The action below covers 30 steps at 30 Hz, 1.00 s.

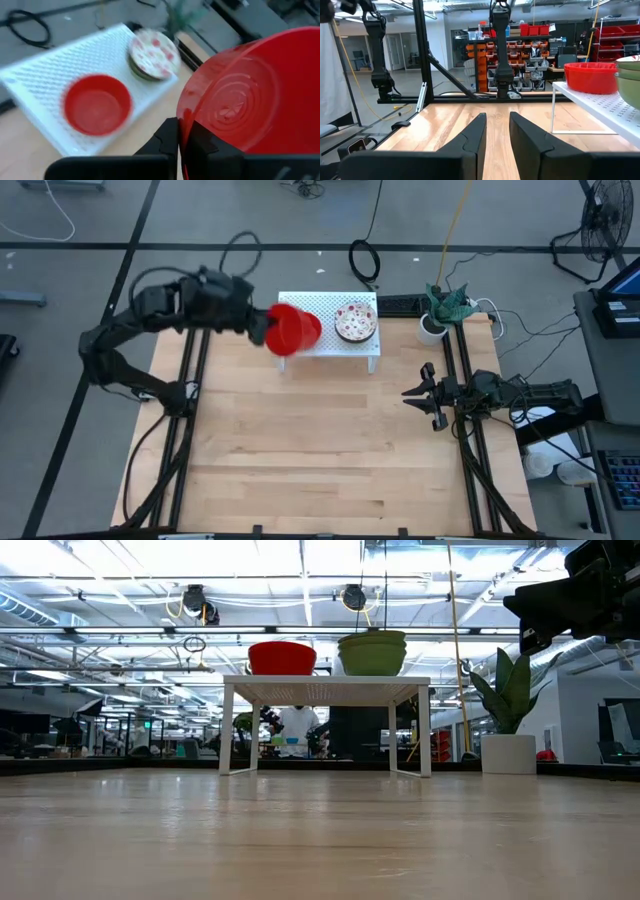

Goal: Pick & Place Mini bowls
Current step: Stack the red bowl on the red bowl on the shelf

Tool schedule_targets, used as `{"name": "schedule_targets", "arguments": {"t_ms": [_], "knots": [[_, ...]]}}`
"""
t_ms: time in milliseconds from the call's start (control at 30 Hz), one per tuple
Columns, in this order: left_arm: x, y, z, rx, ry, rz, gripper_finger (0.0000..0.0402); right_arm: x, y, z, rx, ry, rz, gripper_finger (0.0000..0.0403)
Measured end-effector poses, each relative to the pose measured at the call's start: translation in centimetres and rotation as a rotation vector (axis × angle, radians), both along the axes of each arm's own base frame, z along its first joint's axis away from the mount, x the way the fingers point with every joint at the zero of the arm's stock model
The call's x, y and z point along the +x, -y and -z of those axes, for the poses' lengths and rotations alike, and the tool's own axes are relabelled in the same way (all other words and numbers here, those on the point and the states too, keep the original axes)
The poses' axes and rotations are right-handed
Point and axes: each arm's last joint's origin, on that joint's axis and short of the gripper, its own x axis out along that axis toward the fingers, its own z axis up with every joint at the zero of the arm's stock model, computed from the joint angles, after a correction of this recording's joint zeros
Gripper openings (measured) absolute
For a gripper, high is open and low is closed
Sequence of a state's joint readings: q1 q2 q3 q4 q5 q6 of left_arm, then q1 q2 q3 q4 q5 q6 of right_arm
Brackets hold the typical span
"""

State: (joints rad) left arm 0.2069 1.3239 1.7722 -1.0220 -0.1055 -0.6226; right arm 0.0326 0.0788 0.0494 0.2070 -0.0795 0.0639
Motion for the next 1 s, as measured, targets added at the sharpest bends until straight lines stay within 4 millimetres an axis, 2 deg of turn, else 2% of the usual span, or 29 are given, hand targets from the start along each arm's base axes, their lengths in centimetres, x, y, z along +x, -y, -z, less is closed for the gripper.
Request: {"name": "schedule_targets", "arguments": {"t_ms": [167, 333, 500, 767, 867, 1000], "knots": [[-1.2, -3.2, -0.9, -0.018, 0.041, -0.083, 0.0006, 0.0, 0.0, 0.0, 0.0, -0.001, 0.0, 0.0073], [-2.1, -6.5, -0.3, -0.149, 0.046, -0.17, 0.0012, 0.0, 0.0, 0.0, 0.0, -0.001, 0.0, 0.0073], [-1.2, -9.3, 1.6, -0.241, -0.032, -0.209, 0.001, 0.0, 0.0, 0.0, 0.0, -0.001, 0.0, 0.0073], [2.1, -13.2, 6.1, -0.355, -0.191, -0.197, 0.0008, 0.0, 0.0, 0.0, 0.0, -0.001, 0.0, 0.0073], [3.2, -14.3, 7.6, -0.399, -0.231, -0.189, 0.0016, 0.0, 0.0, 0.0, 0.0, -0.001, 0.0, 0.0073], [3.9, -15.5, 9.7, -0.466, -0.306, -0.179, 0.0006, 0.0, 0.0, 0.0, 0.0, -0.001, 0.0, 0.0073]]}}
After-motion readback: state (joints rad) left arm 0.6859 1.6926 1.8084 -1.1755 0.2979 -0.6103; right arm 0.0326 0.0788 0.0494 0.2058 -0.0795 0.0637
